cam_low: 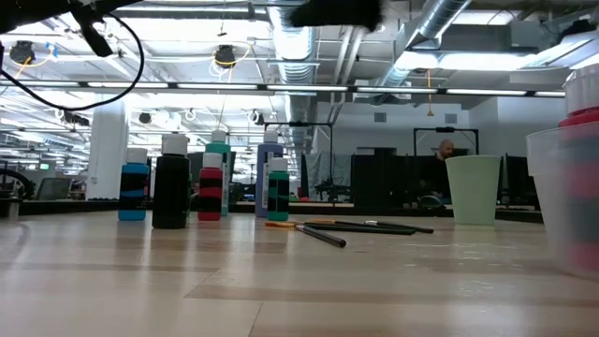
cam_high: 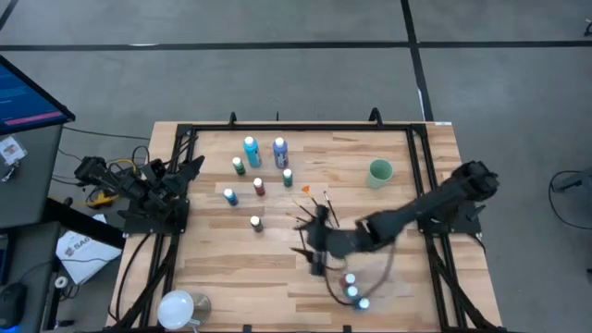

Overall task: Pick & Place Paint Supplies
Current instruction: Put the black paint bottle into the transparent bin

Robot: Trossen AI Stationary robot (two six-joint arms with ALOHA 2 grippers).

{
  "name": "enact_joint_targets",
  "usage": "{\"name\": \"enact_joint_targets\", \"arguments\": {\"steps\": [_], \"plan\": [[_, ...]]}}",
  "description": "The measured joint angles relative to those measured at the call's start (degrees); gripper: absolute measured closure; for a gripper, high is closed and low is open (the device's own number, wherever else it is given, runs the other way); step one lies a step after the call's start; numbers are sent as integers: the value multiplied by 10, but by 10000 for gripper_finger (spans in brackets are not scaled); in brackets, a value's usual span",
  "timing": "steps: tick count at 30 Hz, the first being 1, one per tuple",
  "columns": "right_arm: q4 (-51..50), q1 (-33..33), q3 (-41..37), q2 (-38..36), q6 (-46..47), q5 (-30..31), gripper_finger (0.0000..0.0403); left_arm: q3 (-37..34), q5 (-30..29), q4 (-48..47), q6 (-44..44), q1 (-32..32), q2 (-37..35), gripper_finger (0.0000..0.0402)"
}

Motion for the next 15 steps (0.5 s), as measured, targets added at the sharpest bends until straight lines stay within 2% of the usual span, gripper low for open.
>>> {"name": "enact_joint_targets", "arguments": {"steps": [5, 10, 15], "plan": [[120, -64, 11, 80, -4, -65, 154, 0, 0, 0, 0, 0, 0, 270], [149, -100, 81, 161, -32, -118, 154, 0, 0, 0, 0, 0, 0, 270], [116, -117, 172, 229, -62, -140, 154, 0, 0, 0, 0, 0, 0, 270]]}}
